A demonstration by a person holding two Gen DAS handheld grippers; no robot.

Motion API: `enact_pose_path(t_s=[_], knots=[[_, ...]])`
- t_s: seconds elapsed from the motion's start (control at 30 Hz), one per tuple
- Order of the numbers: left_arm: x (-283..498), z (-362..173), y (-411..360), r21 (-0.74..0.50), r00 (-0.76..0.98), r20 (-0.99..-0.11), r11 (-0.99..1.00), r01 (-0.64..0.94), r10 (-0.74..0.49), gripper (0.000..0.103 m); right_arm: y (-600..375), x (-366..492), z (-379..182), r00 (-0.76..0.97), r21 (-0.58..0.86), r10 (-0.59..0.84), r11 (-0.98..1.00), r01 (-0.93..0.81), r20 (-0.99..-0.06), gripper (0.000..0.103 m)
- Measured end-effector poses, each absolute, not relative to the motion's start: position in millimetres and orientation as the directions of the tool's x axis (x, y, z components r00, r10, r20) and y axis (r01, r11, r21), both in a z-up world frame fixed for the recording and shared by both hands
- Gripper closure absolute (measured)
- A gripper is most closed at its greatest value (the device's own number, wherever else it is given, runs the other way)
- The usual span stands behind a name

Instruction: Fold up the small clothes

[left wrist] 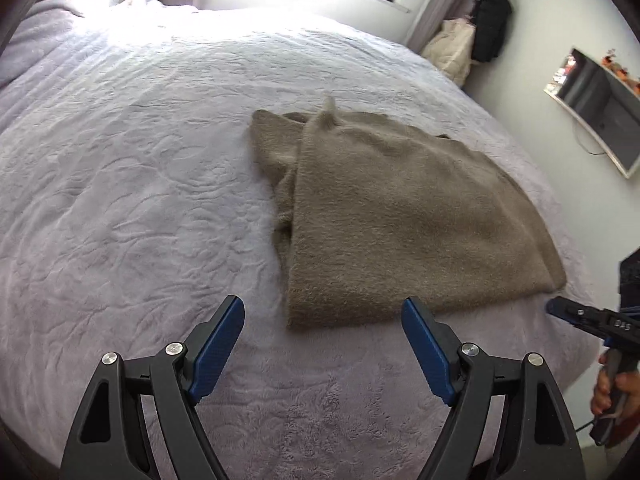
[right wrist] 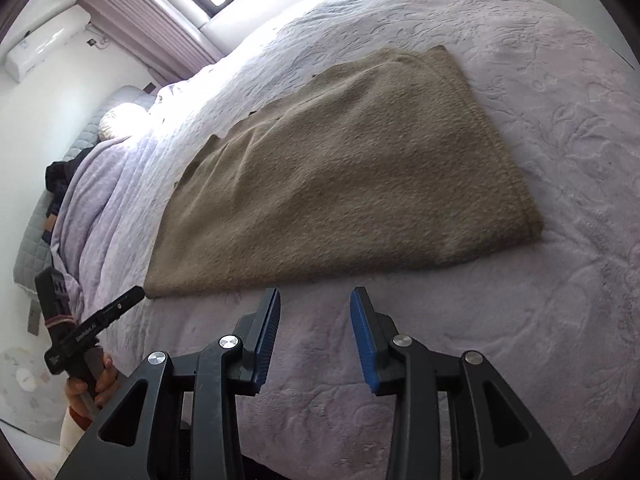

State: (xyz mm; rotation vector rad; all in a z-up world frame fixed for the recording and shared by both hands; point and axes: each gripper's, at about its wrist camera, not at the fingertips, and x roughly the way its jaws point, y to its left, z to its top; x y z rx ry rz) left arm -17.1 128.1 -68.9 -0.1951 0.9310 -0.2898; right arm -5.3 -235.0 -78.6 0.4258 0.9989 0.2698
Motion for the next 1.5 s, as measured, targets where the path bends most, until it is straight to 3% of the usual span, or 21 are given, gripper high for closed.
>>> enact_pose_path(t_s=[0.17,0.27,0.33,0.43,0.57,0.63,0.77,0.8,0.87,0.93,0.97,1.27,1.5], knots=[[-4,-74,118,-0.311,0.515,-0.751,0.909,0.276,-0.413,0.022,-204,-6,-81,0.488,0.491,0.459,0.868,-0.070,-0.742,0.063],[5,-83,112,-0.285,0.480,-0.786,0.918,0.277,-0.389,0.042,-188,-8,-83,0.471,0.489,0.470,0.868,-0.092,-0.747,0.063],[6,-82,115,-0.283,0.483,-0.786,0.919,0.274,-0.386,0.070,-182,-10,-84,0.460,0.482,0.471,0.870,-0.102,-0.753,0.063],[4,-76,128,-0.360,0.478,-0.754,0.892,0.272,-0.450,0.087,-176,-12,-90,0.441,0.478,0.471,0.872,-0.102,-0.764,0.063],[-5,-79,128,-0.295,0.503,-0.769,0.918,0.266,-0.393,0.087,-170,-12,-94,0.431,0.489,0.479,0.867,-0.096,-0.765,0.063],[-8,-87,130,-0.272,0.507,-0.781,0.930,0.249,-0.364,0.095,-167,-12,-97,0.425,0.497,0.488,0.862,-0.097,-0.763,0.063],[-16,-88,140,-0.304,0.537,-0.761,0.931,0.202,-0.365,0.095,-157,-10,-100,0.409,0.487,0.488,0.866,-0.116,-0.771,0.063],[-17,-86,141,-0.301,0.549,-0.758,0.936,0.183,-0.351,0.094,-154,-9,-100,0.405,0.480,0.484,0.869,-0.120,-0.775,0.063],[-21,-85,142,-0.284,0.559,-0.767,0.948,0.146,-0.316,0.072,-153,-9,-102,0.402,0.477,0.482,0.871,-0.121,-0.778,0.063],[-26,-83,144,-0.294,0.580,-0.756,0.949,0.112,-0.303,0.018,-153,-9,-104,0.404,0.483,0.486,0.868,-0.116,-0.775,0.063],[-30,-81,146,-0.301,0.603,-0.740,0.949,0.098,-0.297,0.014,-154,-8,-105,0.405,0.486,0.487,0.866,-0.114,-0.774,0.063],[-35,-80,140,-0.251,0.593,-0.769,0.966,0.064,-0.239,0.014,-153,-7,-108,0.407,0.504,0.499,0.857,-0.105,-0.765,0.061],[-33,-82,130,-0.307,0.560,-0.779,0.950,0.051,-0.282,0.014,-160,-9,-114,0.402,0.526,0.520,0.844,-0.106,-0.753,0.060]])
